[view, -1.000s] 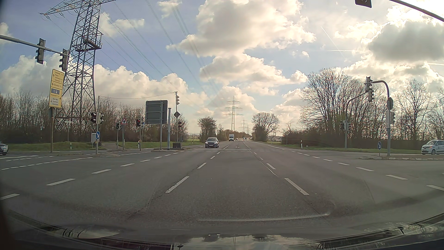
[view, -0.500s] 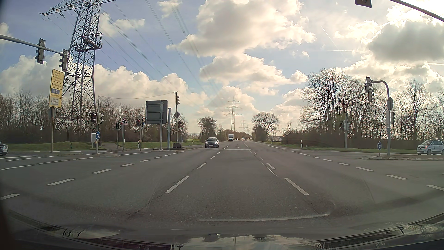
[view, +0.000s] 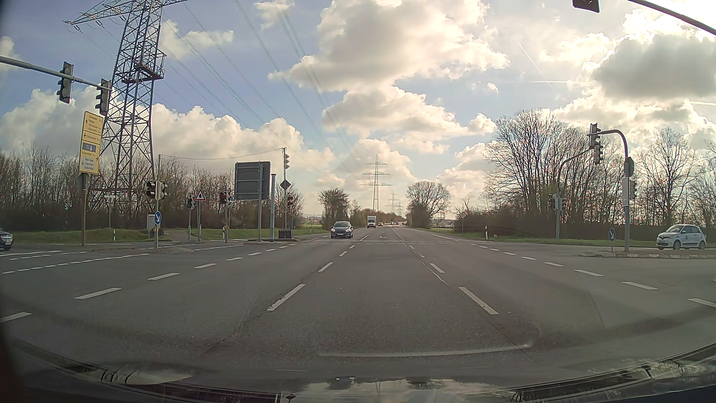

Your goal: Follow the waypoints while adhering to traffic rules and regulations

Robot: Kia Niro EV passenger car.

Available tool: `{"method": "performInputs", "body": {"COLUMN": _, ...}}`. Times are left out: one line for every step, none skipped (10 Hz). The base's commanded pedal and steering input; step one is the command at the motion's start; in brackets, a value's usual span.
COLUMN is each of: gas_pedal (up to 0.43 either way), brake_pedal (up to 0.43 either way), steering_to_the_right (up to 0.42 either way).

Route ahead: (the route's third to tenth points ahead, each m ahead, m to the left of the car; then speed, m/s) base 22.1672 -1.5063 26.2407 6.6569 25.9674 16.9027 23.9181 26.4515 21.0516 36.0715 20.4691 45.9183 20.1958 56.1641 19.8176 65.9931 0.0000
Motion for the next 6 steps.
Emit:
{"method": "performInputs", "body": {"gas_pedal": 0.0, "brake_pedal": 0.28, "steering_to_the_right": -0.001}}
{"method": "performInputs", "body": {"gas_pedal": 0.0, "brake_pedal": 0.28, "steering_to_the_right": -0.001}}
{"method": "performInputs", "body": {"gas_pedal": 0.0, "brake_pedal": 0.287, "steering_to_the_right": -0.001}}
{"method": "performInputs", "body": {"gas_pedal": 0.0, "brake_pedal": 0.287, "steering_to_the_right": -0.001}}
{"method": "performInputs", "body": {"gas_pedal": 0.0, "brake_pedal": 0.287, "steering_to_the_right": -0.001}}
{"method": "performInputs", "body": {"gas_pedal": 0.0, "brake_pedal": 0.287, "steering_to_the_right": -0.001}}
